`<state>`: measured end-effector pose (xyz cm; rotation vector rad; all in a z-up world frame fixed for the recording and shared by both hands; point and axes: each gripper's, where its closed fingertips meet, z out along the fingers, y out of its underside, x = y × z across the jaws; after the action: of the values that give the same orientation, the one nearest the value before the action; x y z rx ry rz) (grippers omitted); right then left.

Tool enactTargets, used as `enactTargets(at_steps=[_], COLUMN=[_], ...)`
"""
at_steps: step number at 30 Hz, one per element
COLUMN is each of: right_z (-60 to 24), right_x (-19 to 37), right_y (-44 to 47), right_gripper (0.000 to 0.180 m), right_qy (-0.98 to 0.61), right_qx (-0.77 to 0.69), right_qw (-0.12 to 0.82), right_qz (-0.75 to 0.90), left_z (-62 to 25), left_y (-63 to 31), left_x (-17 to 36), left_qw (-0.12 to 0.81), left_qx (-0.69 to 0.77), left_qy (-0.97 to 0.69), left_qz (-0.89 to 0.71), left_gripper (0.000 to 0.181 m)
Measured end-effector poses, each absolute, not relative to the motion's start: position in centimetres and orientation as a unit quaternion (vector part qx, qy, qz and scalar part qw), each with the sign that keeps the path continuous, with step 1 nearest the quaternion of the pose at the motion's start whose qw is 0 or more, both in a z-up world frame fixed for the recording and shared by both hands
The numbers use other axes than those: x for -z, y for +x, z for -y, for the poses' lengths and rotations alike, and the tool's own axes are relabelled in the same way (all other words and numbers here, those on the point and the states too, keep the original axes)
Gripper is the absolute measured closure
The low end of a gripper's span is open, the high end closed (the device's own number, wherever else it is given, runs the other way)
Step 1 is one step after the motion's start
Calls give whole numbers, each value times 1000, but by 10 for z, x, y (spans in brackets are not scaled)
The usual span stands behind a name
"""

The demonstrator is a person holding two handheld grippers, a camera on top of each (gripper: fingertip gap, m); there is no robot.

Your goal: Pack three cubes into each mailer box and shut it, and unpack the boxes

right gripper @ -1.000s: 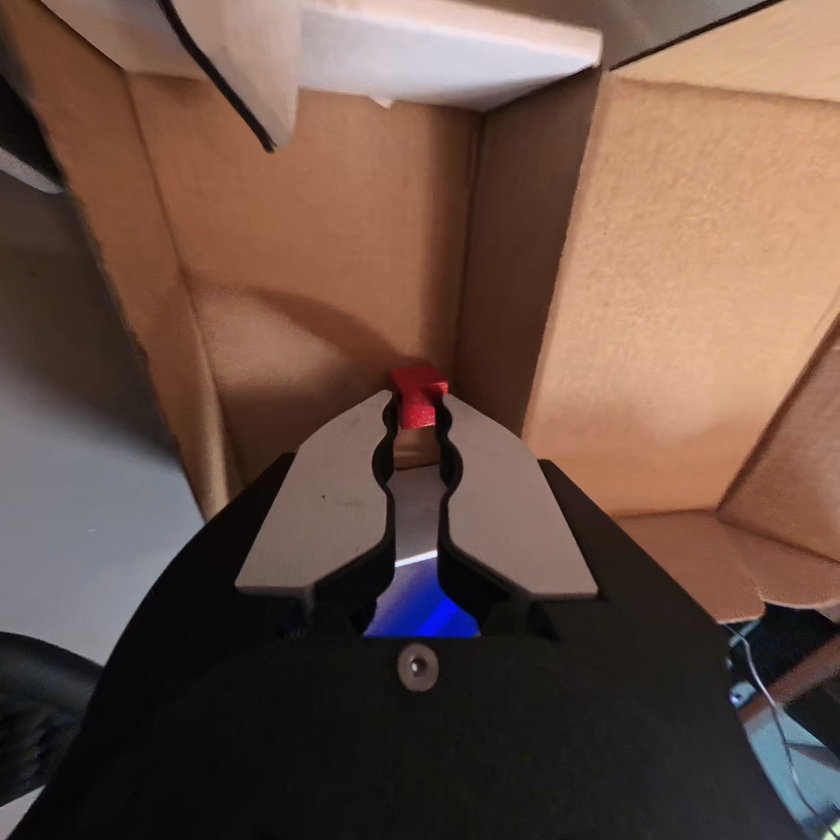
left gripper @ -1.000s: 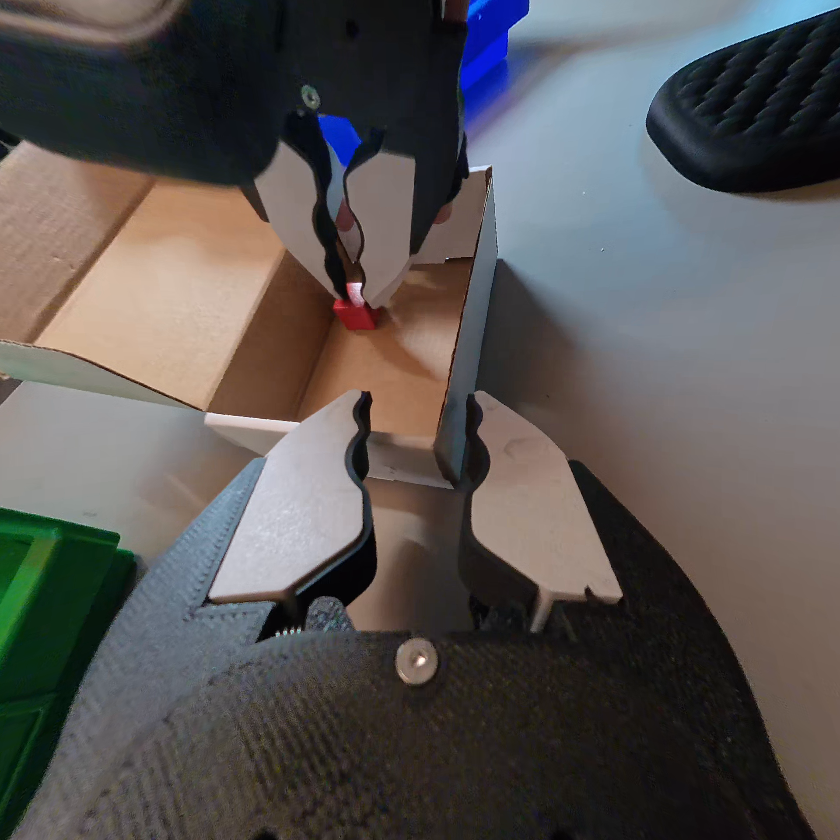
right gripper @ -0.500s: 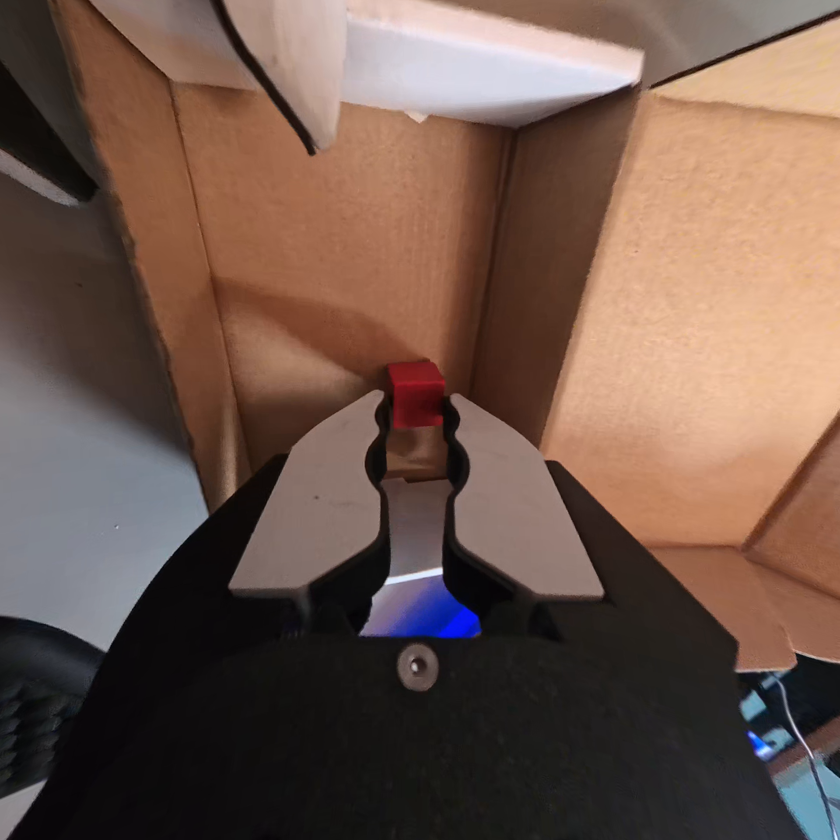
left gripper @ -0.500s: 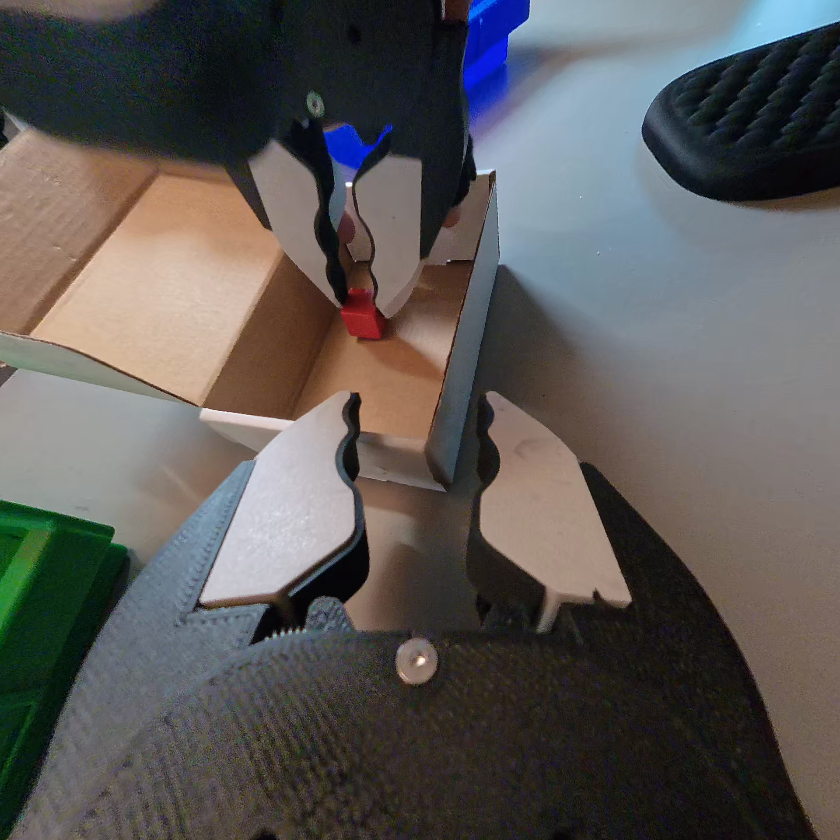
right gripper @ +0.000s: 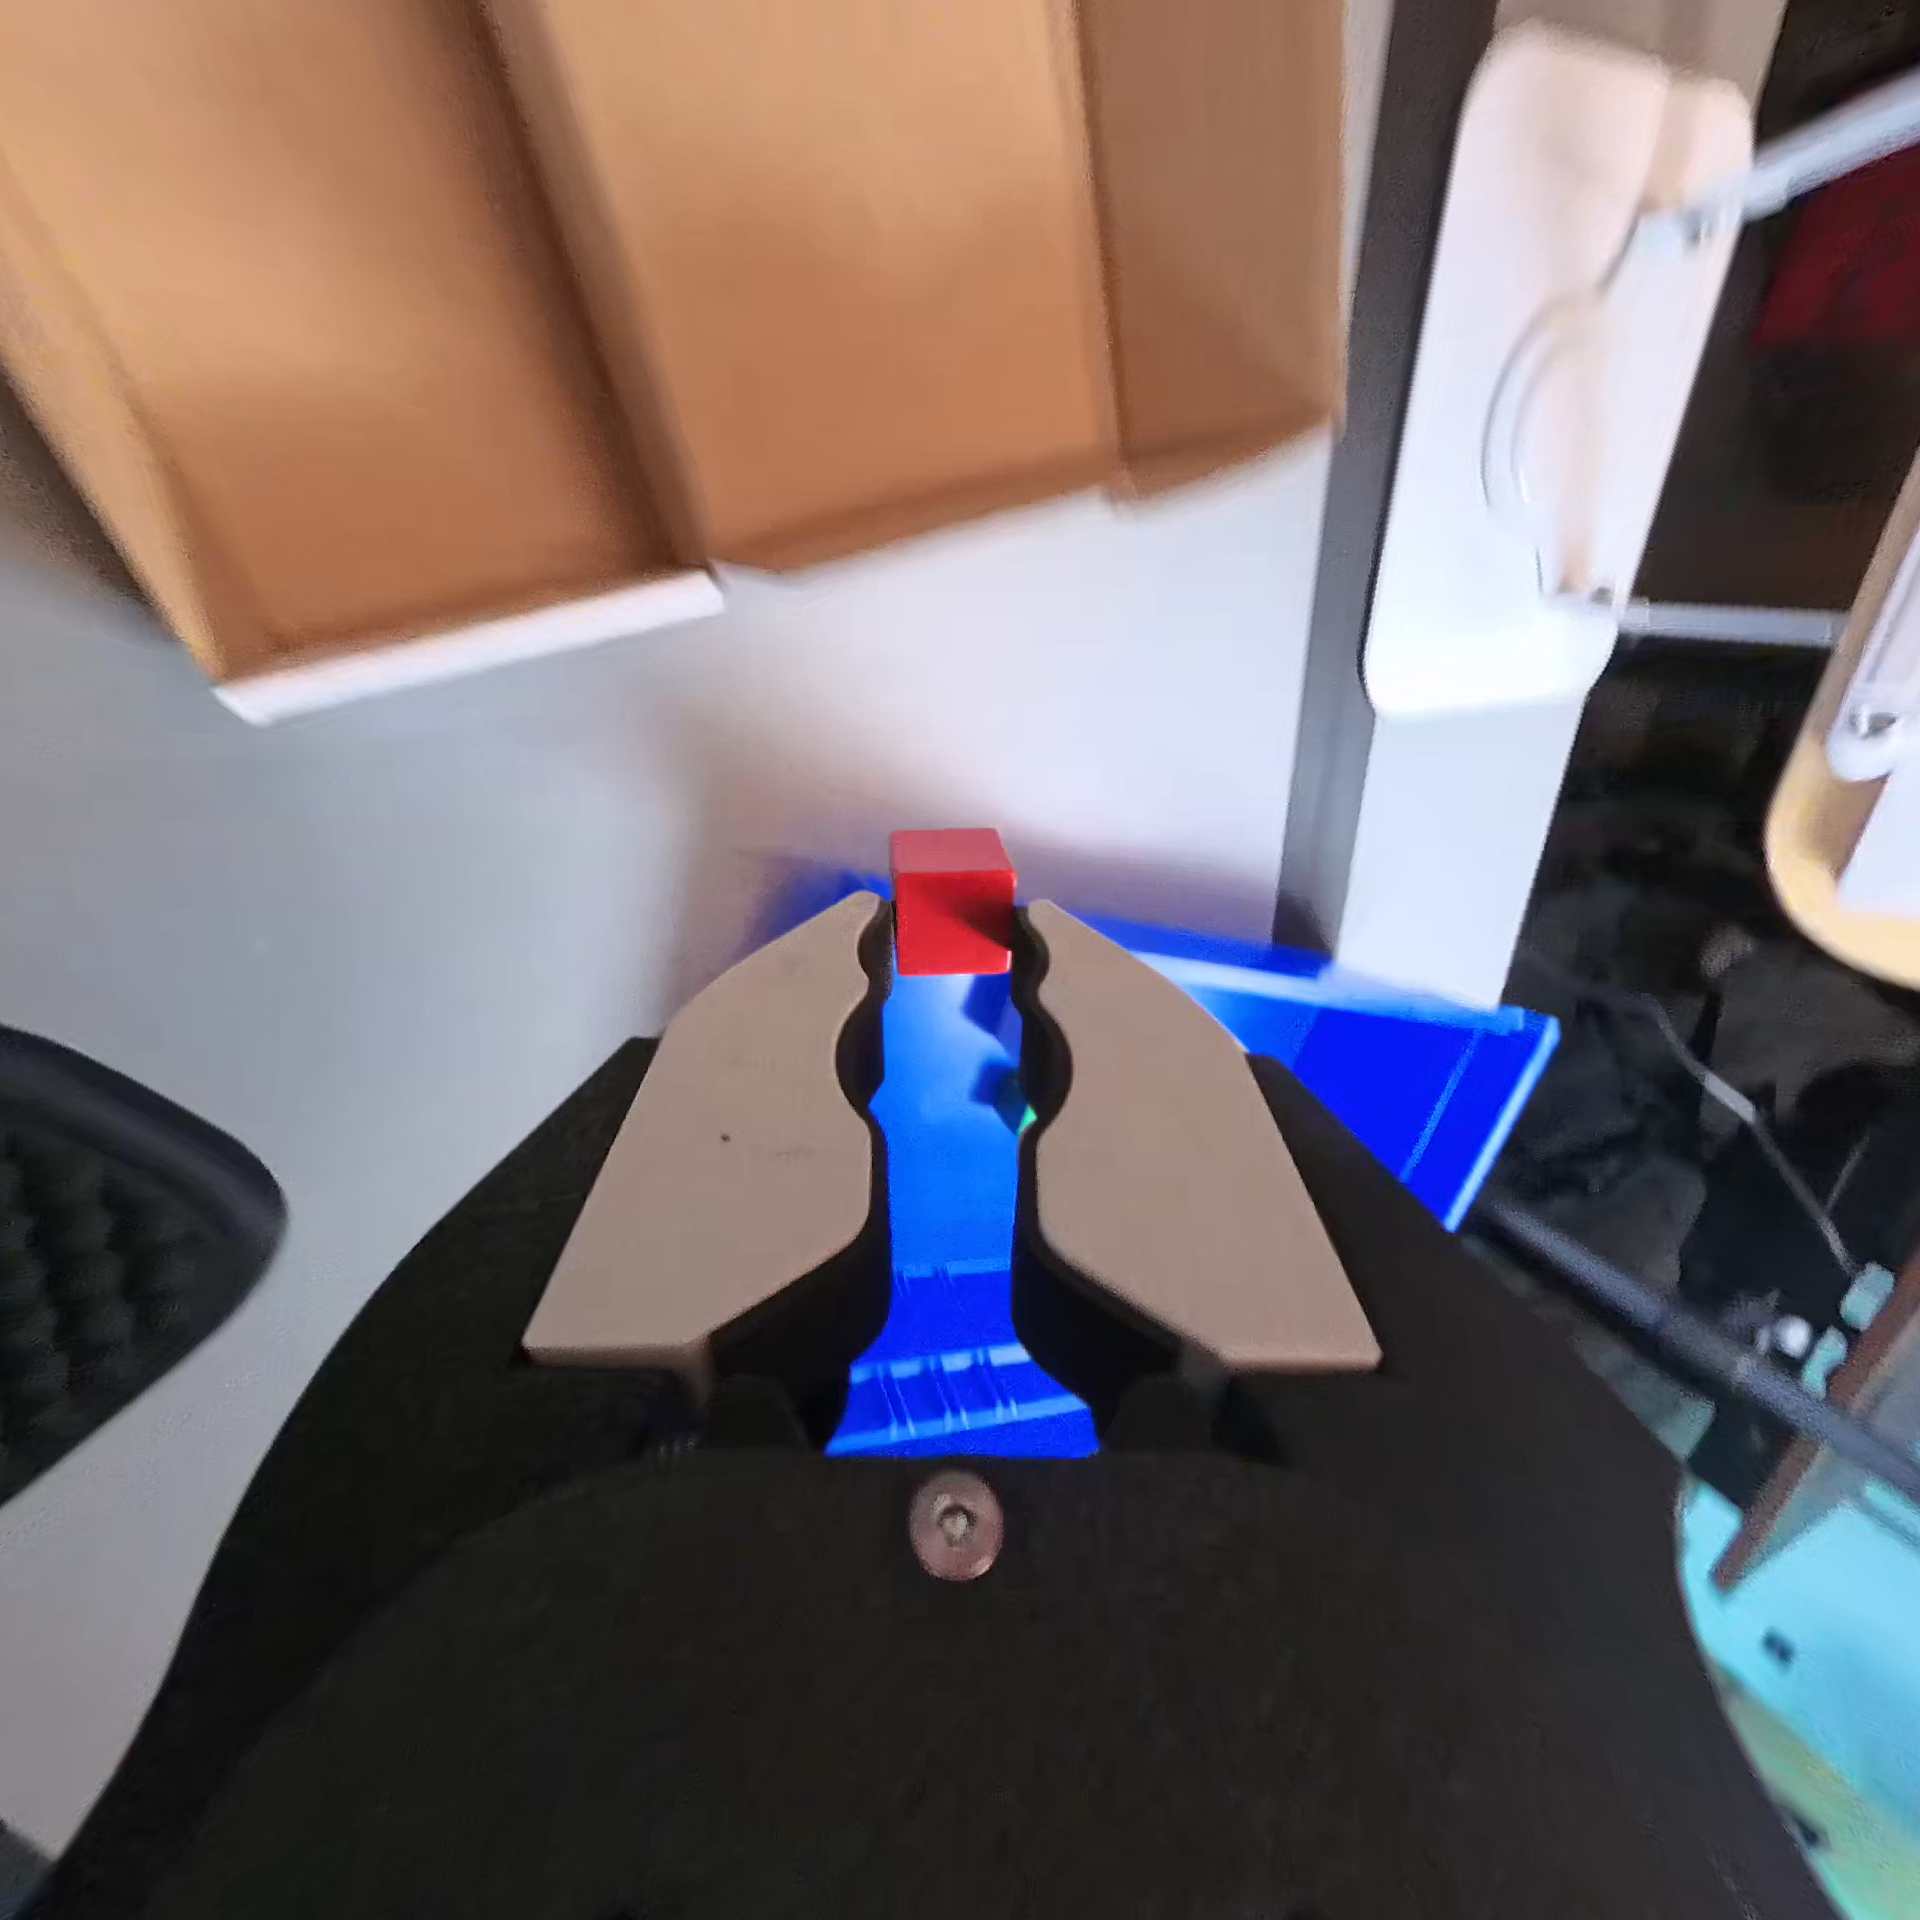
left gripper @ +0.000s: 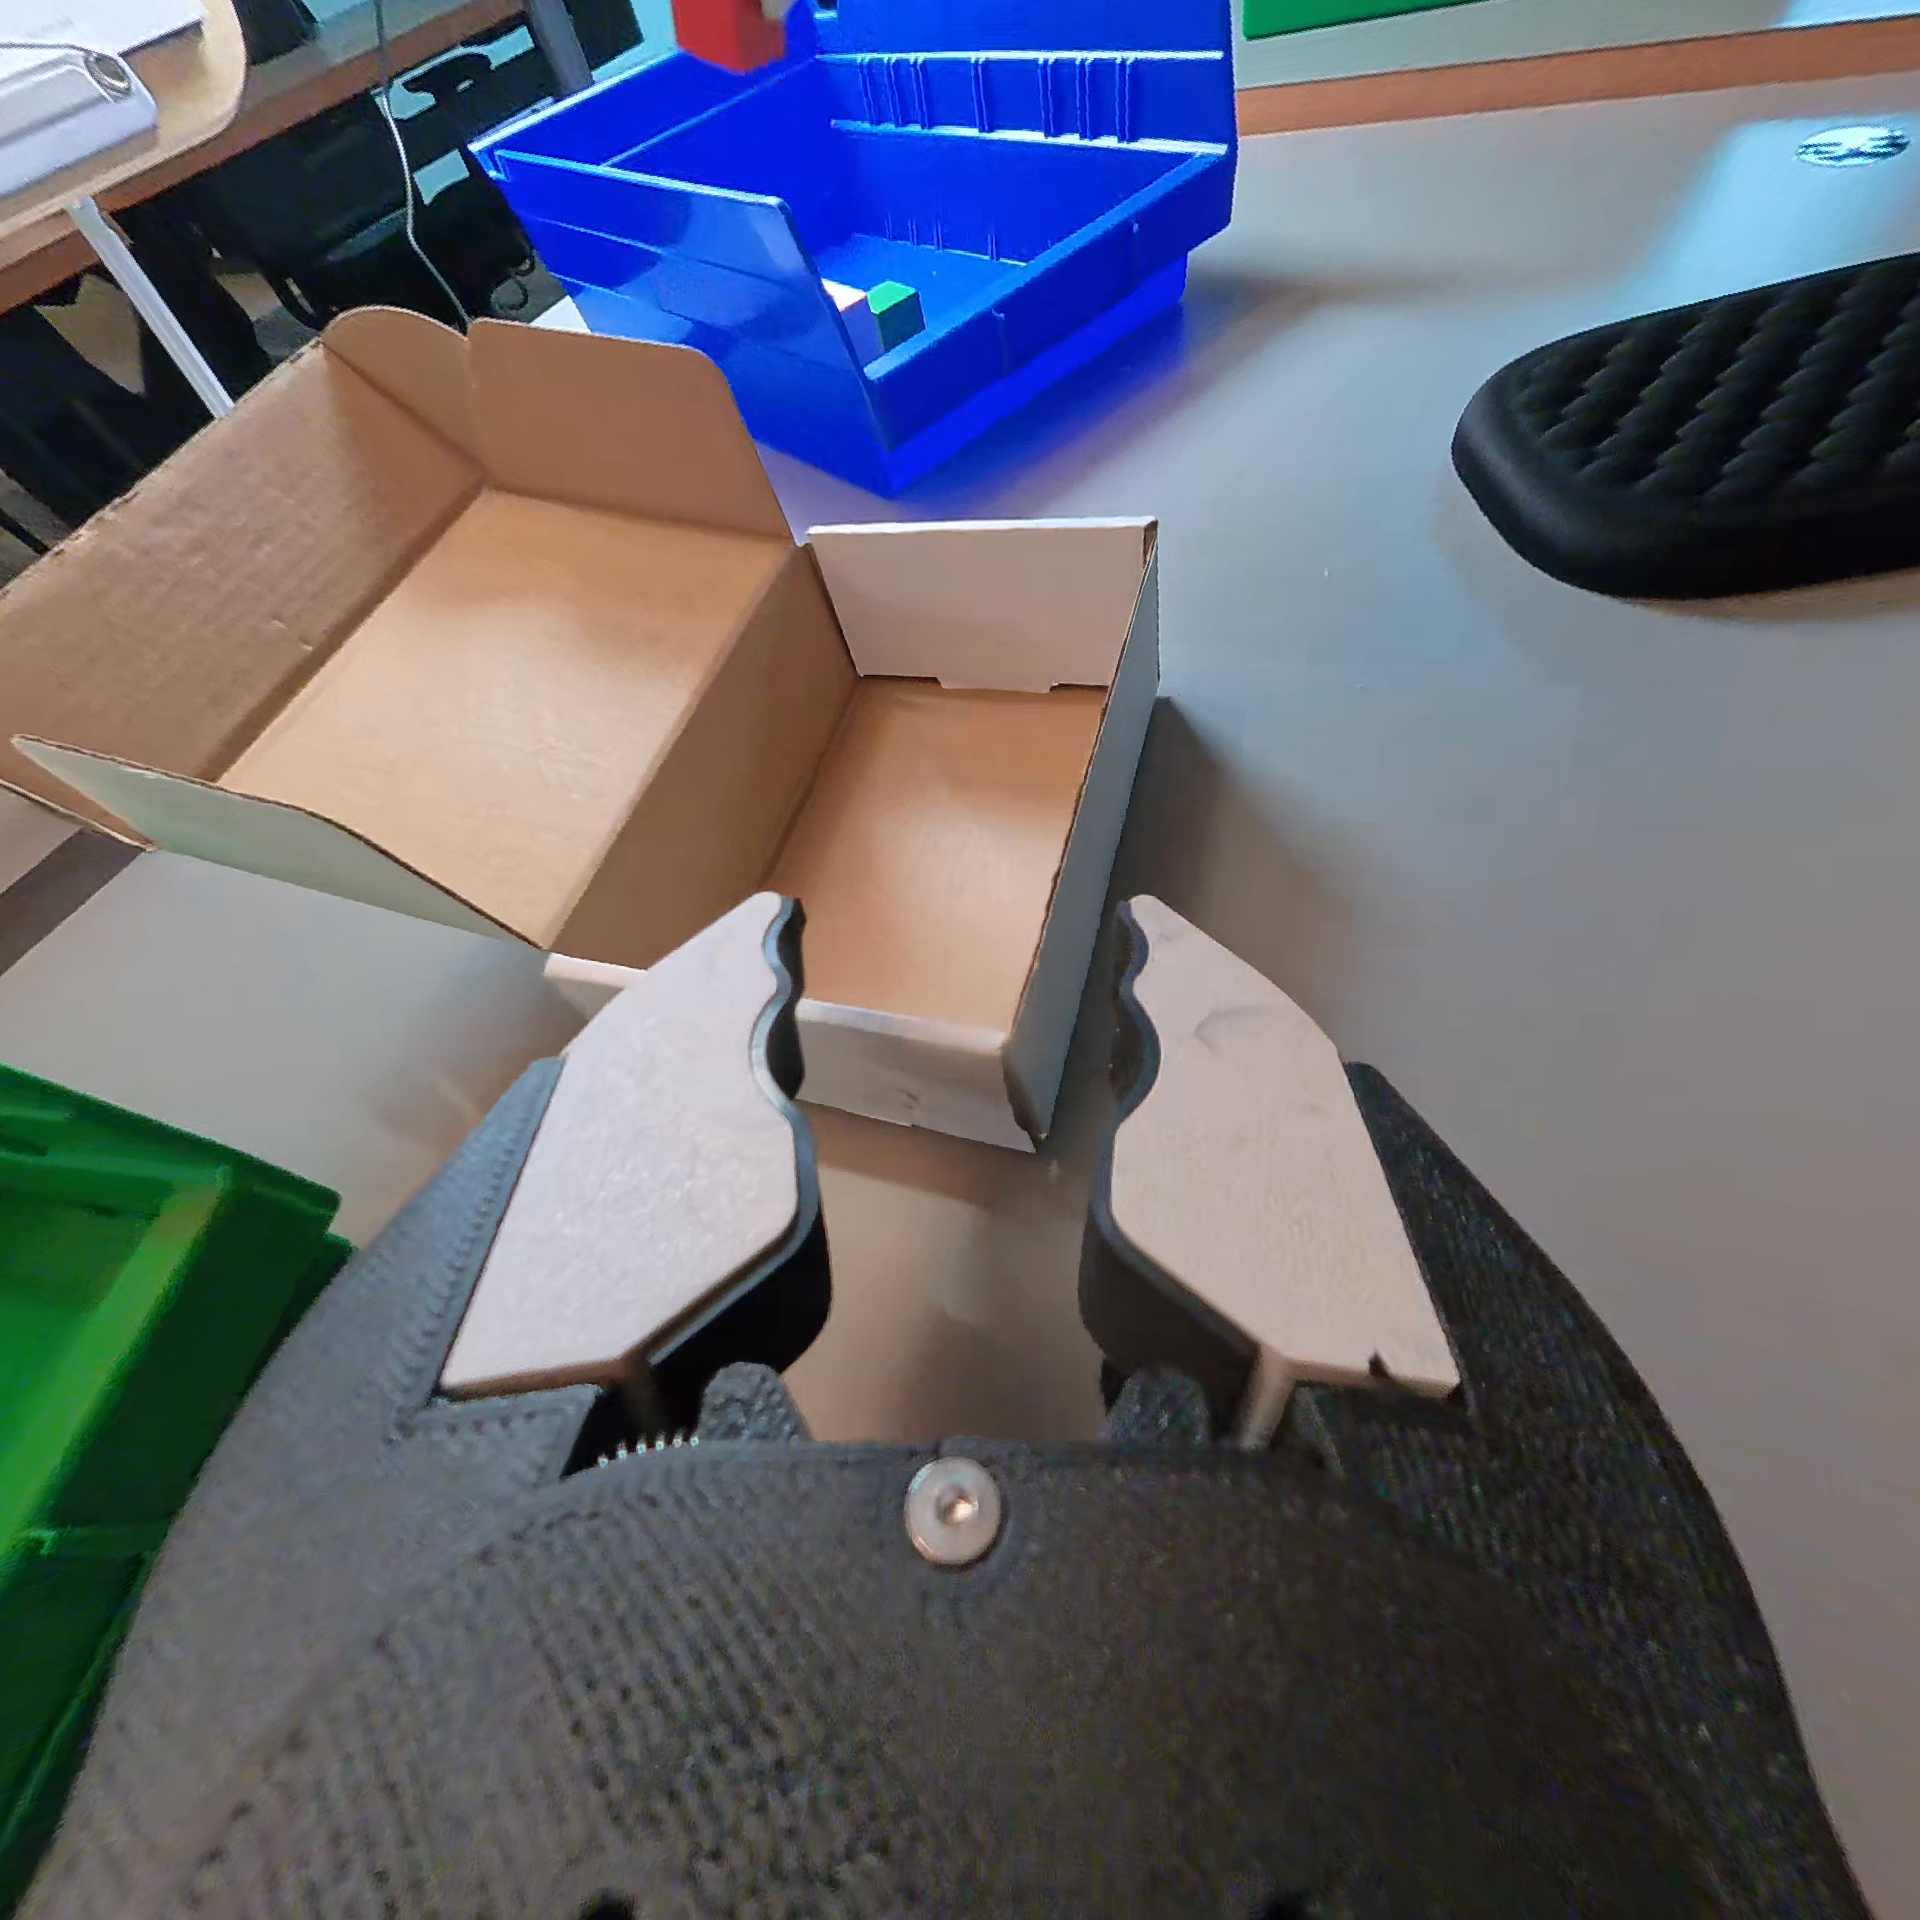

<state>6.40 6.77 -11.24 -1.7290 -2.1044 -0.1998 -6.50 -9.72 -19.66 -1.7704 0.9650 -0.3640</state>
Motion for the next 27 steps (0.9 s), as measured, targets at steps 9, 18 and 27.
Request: enactTargets(at_steps=[9,18,27], right_z=[-159,-178,-179], right_x=[169,230,246], right_y=[195,232,241], right_gripper=[158,158,158], right_qy=[-731,-759,-765], right_qx=[133,122,138], right_qw=[111,57,15], right_qz=[660,637,629], left_z=[95,90,89], left_y=[-68,-71,-73], left_x=[190,195,197], left_qw=[531,524,520], left_qx=[151,159,158], left_qy=[-737,-746,-750], left_qz=[-390,-379,-378], left_gripper=[122,121,121])
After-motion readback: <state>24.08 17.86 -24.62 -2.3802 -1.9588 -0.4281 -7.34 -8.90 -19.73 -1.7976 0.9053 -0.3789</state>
